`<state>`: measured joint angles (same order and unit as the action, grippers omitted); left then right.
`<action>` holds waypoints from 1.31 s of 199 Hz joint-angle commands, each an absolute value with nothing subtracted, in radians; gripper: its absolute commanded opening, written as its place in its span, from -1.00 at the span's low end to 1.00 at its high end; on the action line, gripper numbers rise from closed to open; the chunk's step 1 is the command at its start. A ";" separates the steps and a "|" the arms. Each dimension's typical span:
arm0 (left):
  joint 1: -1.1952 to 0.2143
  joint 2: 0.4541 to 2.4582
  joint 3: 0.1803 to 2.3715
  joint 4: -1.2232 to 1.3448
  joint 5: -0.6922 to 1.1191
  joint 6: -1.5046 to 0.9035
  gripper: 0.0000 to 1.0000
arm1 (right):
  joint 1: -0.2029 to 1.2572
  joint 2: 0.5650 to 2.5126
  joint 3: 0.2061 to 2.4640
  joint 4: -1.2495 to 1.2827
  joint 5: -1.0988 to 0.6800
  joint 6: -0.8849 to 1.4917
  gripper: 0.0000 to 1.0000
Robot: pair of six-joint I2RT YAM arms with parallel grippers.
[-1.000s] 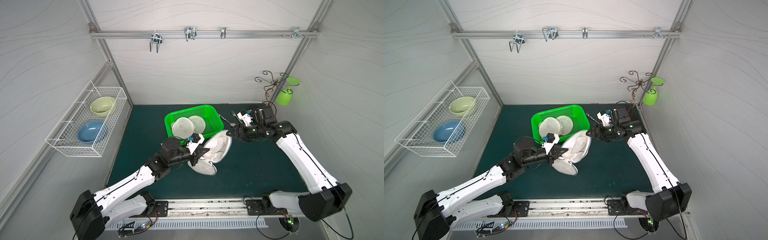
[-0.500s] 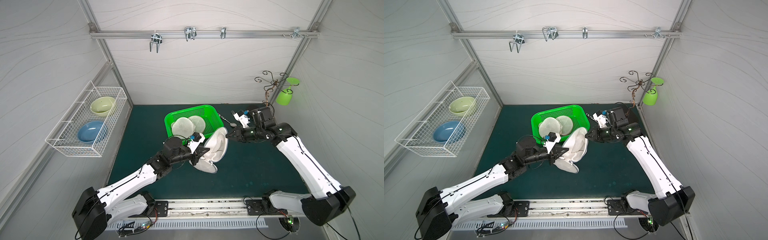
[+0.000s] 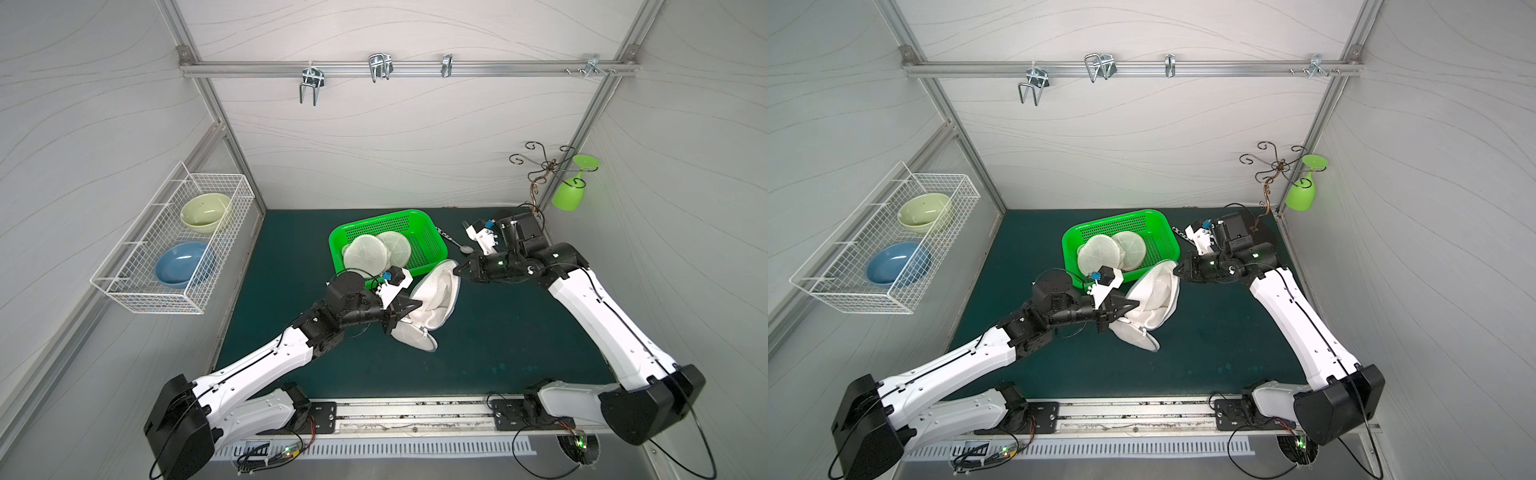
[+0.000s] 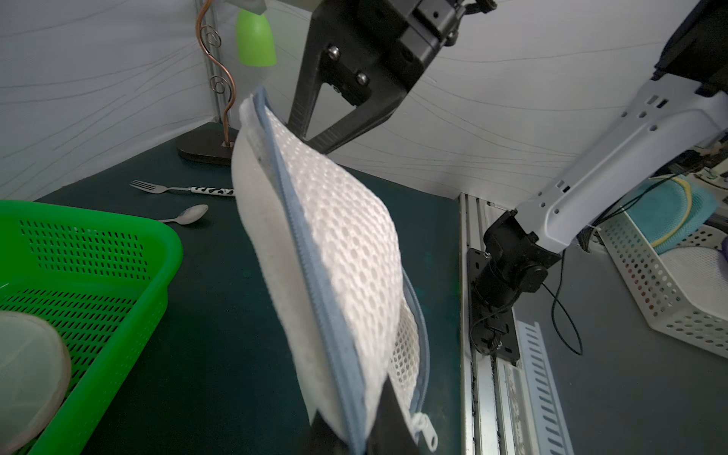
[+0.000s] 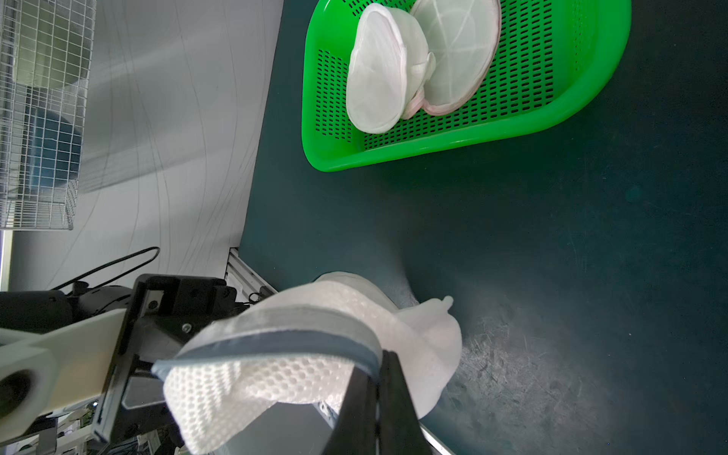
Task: Turn the laundry bag inside out
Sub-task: Turn over the laundry bag.
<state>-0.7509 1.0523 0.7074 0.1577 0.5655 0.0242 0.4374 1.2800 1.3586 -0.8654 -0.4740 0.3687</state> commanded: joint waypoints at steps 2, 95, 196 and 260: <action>-0.750 1.056 0.785 0.159 0.721 0.084 -1.00 | 0.447 1.307 1.396 -0.878 -0.471 0.324 -1.00; -0.764 0.944 0.723 0.353 0.490 0.155 -1.00 | 0.460 1.362 1.184 -0.948 -0.582 0.203 -0.92; -0.764 1.024 0.673 0.510 0.340 -0.121 -1.00 | 0.229 1.188 1.340 -0.898 -0.571 0.487 0.13; -0.764 1.052 0.682 0.474 0.330 -0.130 -1.00 | 0.356 1.181 1.381 -0.868 -0.571 0.464 -0.15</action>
